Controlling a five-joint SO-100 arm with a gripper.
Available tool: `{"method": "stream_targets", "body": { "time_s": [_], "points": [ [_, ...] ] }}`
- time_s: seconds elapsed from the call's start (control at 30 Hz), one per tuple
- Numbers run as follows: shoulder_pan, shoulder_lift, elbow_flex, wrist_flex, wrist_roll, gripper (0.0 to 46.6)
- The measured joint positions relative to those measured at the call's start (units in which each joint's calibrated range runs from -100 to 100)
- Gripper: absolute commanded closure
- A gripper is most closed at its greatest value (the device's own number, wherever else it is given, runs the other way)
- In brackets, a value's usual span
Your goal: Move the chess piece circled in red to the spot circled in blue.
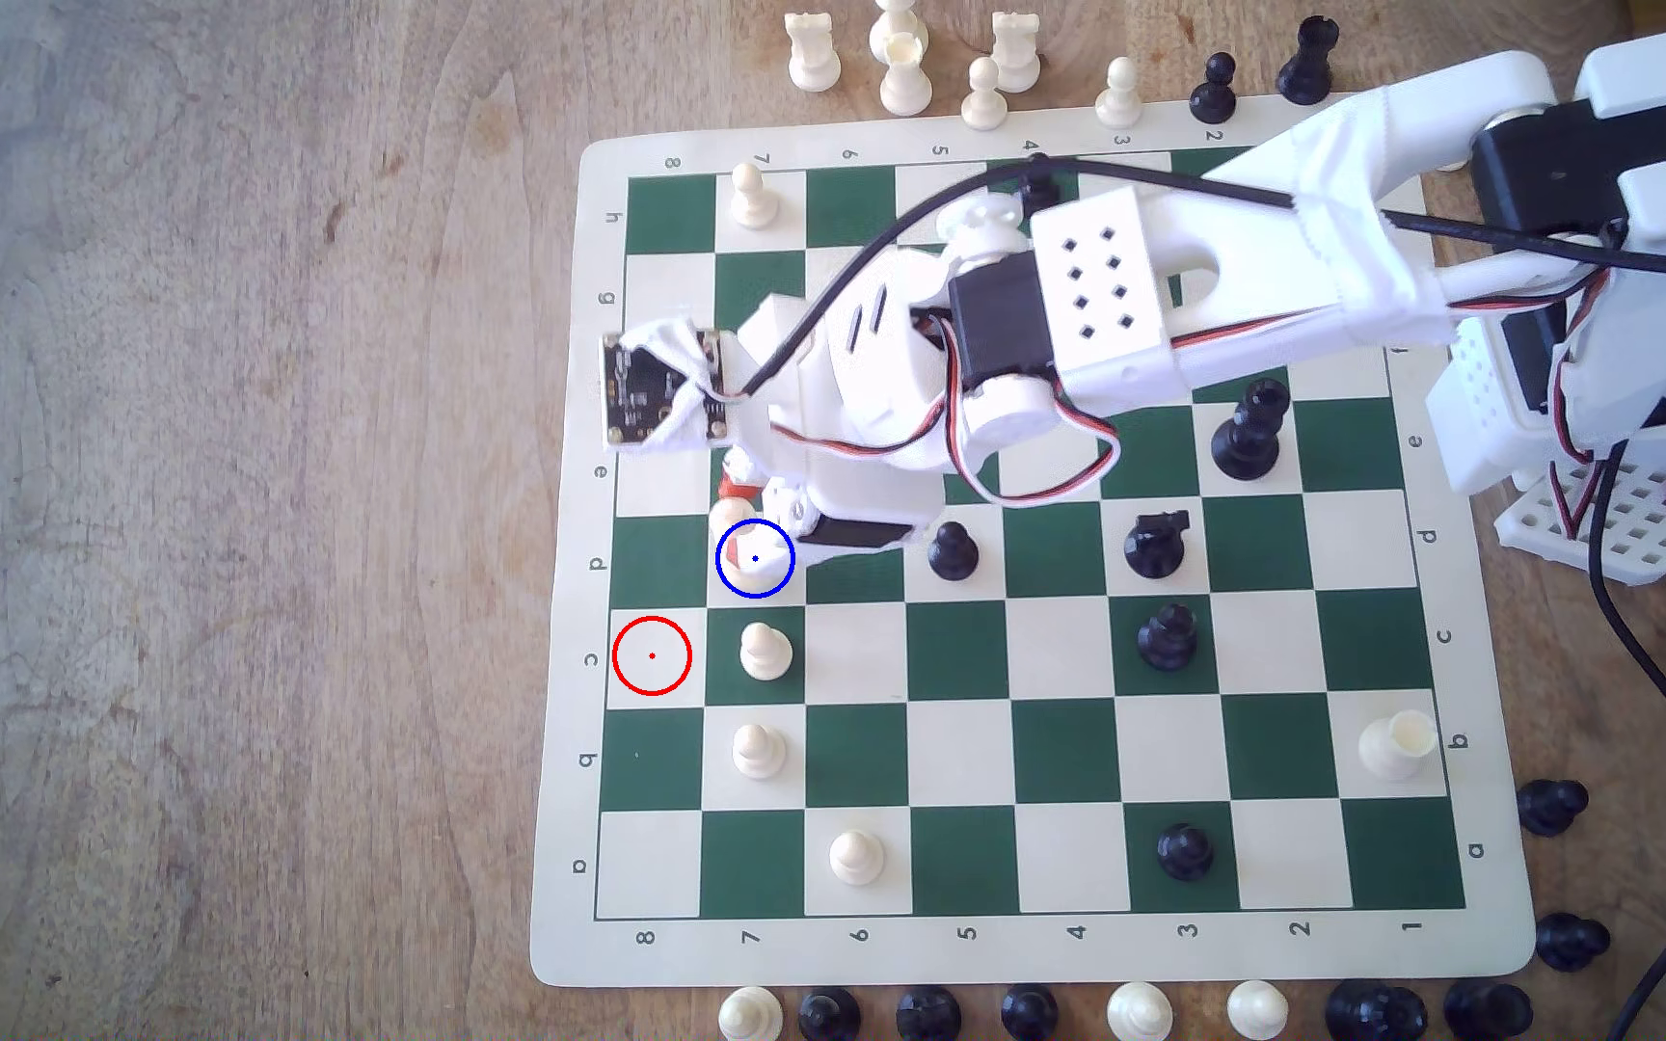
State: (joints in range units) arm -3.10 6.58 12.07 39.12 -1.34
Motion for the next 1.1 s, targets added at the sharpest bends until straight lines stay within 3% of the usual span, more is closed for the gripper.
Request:
{"method": "stream_targets", "body": {
  "time_s": [1.1],
  "points": [
    [0.1, 1.8, 0.0, -0.6, 0.0, 38.7]
  ]
}}
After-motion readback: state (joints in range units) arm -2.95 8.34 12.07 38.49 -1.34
